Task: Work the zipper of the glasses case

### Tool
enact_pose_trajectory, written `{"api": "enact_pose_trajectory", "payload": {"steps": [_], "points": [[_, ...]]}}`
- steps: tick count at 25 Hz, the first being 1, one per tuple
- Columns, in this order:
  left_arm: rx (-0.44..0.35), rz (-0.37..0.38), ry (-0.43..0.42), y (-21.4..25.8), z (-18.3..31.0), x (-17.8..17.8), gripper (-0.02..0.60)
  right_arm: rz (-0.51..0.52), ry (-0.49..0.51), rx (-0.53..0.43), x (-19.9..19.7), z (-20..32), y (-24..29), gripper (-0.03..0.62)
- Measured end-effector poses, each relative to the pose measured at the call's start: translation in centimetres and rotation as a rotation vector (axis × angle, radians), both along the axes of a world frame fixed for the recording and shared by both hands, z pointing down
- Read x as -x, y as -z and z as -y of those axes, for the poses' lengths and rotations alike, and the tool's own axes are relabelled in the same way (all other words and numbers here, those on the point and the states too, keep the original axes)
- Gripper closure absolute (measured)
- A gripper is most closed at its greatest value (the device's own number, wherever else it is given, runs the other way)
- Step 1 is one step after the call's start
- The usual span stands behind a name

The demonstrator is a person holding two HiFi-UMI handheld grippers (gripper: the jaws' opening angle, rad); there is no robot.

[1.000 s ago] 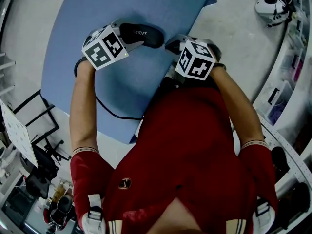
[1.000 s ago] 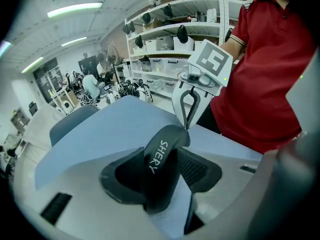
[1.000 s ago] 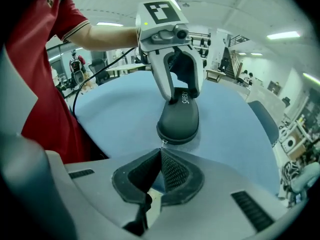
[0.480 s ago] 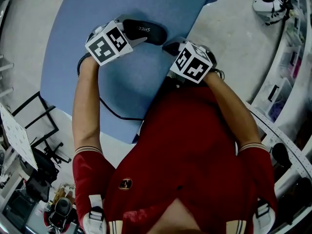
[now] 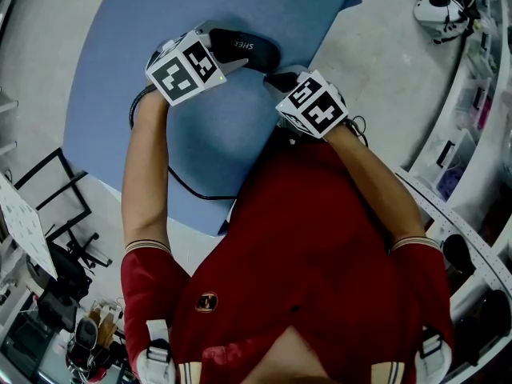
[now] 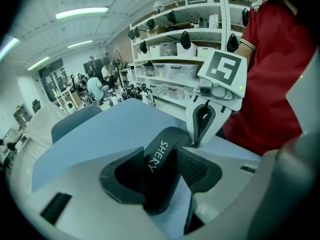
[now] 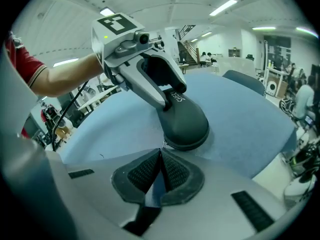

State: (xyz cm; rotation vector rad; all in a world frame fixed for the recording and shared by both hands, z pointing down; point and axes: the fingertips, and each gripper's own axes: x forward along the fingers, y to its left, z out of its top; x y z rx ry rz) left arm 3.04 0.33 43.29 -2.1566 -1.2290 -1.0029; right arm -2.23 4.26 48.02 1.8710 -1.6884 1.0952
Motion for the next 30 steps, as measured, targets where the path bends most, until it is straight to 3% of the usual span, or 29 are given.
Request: {"api": "enact_pose_trajectory", "payload": {"steps": [11,22,27,30], "points": [[0.000,-0.039,0.009,0.2,0.0,0.3,0.390,0.058,-0.098,-0.029,0.0,0.2,-0.2,0.589],[-0.004,-0.116,0.045,0.1,-0.4,1.0,0.380,-0.081,-0.061,0.000,-1.5,-1.8,0.3,0.551],[0.012,-0.183,0.116,1.5,-0.8,0.9,0.380,-0.153,-0.001,-0.019,-2.7,-3.1,1.9,0.543],[0.039,-0.225,0.200,2.4,-0.8,1.0,0.380,-0.186,0.029,-0.065,-3.9,-3.6,3.1,0.542]]}}
